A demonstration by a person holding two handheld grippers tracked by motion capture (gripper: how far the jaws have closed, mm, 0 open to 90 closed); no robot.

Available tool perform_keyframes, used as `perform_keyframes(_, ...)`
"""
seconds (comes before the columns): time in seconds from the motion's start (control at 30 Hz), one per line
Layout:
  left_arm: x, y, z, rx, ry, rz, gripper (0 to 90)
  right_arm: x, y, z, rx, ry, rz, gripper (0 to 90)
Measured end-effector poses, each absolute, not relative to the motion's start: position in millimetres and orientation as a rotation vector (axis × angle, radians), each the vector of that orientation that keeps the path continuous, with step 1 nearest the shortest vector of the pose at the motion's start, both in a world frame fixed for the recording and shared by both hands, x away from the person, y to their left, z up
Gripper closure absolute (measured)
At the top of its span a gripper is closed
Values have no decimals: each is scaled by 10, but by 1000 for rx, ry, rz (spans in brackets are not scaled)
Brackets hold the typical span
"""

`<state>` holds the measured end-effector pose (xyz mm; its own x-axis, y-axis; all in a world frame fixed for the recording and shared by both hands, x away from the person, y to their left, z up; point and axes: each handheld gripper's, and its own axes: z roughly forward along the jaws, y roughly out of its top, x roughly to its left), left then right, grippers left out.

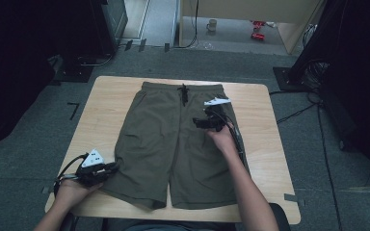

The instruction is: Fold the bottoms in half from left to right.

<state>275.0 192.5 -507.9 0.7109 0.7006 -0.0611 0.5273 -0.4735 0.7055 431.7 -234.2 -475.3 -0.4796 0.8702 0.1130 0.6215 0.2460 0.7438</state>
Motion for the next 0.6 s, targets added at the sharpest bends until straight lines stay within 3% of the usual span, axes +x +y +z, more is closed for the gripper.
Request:
perform_keyframes(0.27,2742,1911,-5068,2195,932,271,863,4389,-2075,-4807,1351,2181,1135,335)
perform_keyframes(0.47,2723,1869,-5058,2211,925,270,860,4519,-1826,-4824,1336,2224,1144,338)
perform_keyframes(0.6,2693,1845,-5057,2205,938,274,804,4621,-1660,-4817,1317,2245,1150,338)
